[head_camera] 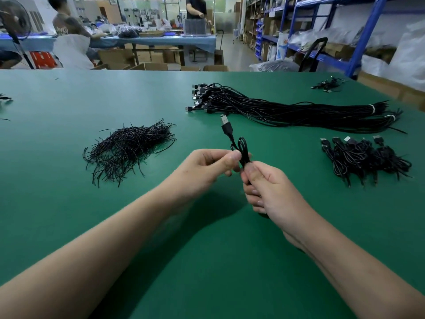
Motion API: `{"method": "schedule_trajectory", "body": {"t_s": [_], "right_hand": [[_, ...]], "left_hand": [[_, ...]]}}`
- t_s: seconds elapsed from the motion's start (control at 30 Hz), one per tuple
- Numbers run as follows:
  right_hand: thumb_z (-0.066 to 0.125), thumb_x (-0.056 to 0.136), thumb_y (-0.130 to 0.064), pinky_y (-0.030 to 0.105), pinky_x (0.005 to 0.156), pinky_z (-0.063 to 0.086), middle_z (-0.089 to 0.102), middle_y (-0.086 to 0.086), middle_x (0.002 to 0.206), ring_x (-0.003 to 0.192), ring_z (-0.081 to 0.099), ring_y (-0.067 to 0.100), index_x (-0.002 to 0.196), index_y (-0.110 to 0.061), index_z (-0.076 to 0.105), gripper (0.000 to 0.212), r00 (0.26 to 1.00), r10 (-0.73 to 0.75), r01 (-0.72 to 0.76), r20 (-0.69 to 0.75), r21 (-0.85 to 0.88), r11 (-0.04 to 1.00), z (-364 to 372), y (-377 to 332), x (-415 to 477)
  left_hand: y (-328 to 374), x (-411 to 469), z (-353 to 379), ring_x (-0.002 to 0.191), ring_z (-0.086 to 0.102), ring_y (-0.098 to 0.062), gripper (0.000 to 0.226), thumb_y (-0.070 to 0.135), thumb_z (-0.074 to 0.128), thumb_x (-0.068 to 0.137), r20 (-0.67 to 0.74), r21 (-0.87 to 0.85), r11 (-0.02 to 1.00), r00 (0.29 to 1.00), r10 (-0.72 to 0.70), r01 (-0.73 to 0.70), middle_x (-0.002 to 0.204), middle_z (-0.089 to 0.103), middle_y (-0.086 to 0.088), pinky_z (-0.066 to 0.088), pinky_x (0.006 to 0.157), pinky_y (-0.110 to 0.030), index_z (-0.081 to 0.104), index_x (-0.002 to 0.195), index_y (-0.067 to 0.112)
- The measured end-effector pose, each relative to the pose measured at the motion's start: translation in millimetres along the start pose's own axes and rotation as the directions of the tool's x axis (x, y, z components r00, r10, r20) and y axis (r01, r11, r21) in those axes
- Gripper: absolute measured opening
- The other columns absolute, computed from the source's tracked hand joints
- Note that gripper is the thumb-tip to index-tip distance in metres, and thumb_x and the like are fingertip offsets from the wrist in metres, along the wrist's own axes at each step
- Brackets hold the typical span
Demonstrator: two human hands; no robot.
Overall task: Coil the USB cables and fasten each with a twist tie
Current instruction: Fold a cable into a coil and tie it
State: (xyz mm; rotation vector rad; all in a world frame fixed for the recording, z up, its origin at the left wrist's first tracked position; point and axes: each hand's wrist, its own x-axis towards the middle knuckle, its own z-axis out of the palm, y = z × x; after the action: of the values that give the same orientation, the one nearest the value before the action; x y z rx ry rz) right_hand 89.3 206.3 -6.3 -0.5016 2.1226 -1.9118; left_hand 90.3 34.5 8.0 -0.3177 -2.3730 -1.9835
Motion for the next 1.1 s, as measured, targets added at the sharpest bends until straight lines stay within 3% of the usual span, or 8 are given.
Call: {"method": "schedule_trajectory", "body": {"t_s": [0.1,0.2,0.33,0.63,0.77,0.83,0.93,1.1], "right_hand": [[0.037,0.109,-0.03,0.02,0.046,0.022,0.031,-0.011,0.059,0.051,0.025,0.008,0.077,-0.019,0.047,0.035,0.995,0.001,-0.006,-0.095,-0.058,0.998,-5,3,3],[0.037,0.109,-0.031,0.019,0.048,0.025,0.032,-0.01,0.06,0.052,0.027,0.008,0.078,-0.019,0.047,0.035,0.992,-0.001,-0.014,-0.125,-0.118,0.993,-7,5,4],[0.036,0.109,-0.032,0.018,0.047,0.025,0.033,-0.011,0.06,0.051,0.028,0.007,0.077,-0.019,0.047,0.036,0.995,-0.009,-0.007,-0.1,-0.156,0.988,-5,6,3],[0.037,0.109,-0.029,0.018,0.048,0.025,0.034,-0.012,0.059,0.051,0.028,0.008,0.078,-0.016,0.045,0.035,0.997,-0.016,0.001,-0.08,-0.186,0.982,-5,3,3],[0.036,0.109,-0.03,0.019,0.048,0.026,0.035,-0.013,0.058,0.05,0.029,0.006,0.077,-0.018,0.045,0.035,0.996,-0.018,0.002,-0.082,-0.19,0.982,-6,4,3],[0.037,0.109,-0.031,0.019,0.048,0.025,0.034,-0.013,0.059,0.051,0.028,0.007,0.077,-0.019,0.045,0.035,0.997,-0.026,0.013,-0.071,-0.168,0.986,-6,4,4],[0.037,0.109,-0.032,0.02,0.048,0.024,0.033,-0.012,0.061,0.053,0.027,0.008,0.077,-0.019,0.046,0.035,0.997,-0.043,0.035,-0.058,-0.133,0.99,-5,3,4],[0.037,0.109,-0.032,0.023,0.05,0.027,0.036,-0.014,0.057,0.052,0.03,0.006,0.078,-0.017,0.047,0.035,0.991,-0.112,0.096,-0.066,-0.215,0.972,-7,4,3]], "left_hand": [[-3,20,-39,0.072,0.064,-0.005,0.023,0.041,0.061,0.098,-0.188,0.389,0.918,0.982,-0.004,0.078,0.086,0.076,0.01,0.047,0.065,-0.019,0.078,0.099,0.026],[-13,38,-80,0.096,0.07,-0.024,0.022,0.032,0.065,0.097,-0.385,0.806,0.531,0.913,0.135,0.261,0.102,0.077,-0.003,0.055,0.088,-0.036,0.077,0.111,0.021],[-34,51,-104,0.099,0.066,-0.04,0.02,0.026,0.066,0.094,-0.444,0.884,0.206,0.891,0.098,0.419,0.108,0.072,-0.014,0.055,0.083,-0.044,0.075,0.106,0.013],[-47,59,-109,0.096,0.065,-0.039,0.019,0.022,0.056,0.1,-0.362,0.929,-0.021,0.92,0.15,0.369,0.106,0.062,-0.013,0.043,0.066,-0.039,0.067,0.101,0.007],[-40,51,-94,0.104,0.059,-0.035,0.019,0.021,0.051,0.103,-0.336,0.936,0.166,0.929,0.157,0.31,0.111,0.058,-0.012,0.046,0.075,-0.043,0.063,0.108,0.007],[-27,46,-77,0.101,0.058,-0.029,0.016,0.02,0.051,0.103,-0.34,0.847,0.481,0.926,0.161,0.227,0.106,0.06,-0.008,0.045,0.08,-0.037,0.064,0.104,0.01],[-6,30,-36,0.078,0.059,-0.008,0.015,0.018,0.051,0.104,-0.341,0.407,0.908,0.939,0.048,0.102,0.087,0.065,0.0,0.044,0.065,-0.022,0.062,0.096,0.011],[-1,4,13,0.065,0.05,-0.007,0.018,0.015,0.053,0.103,-0.123,-0.183,0.973,0.979,-0.163,0.139,0.075,0.06,0.002,0.04,0.058,-0.017,0.061,0.089,0.01]]}}
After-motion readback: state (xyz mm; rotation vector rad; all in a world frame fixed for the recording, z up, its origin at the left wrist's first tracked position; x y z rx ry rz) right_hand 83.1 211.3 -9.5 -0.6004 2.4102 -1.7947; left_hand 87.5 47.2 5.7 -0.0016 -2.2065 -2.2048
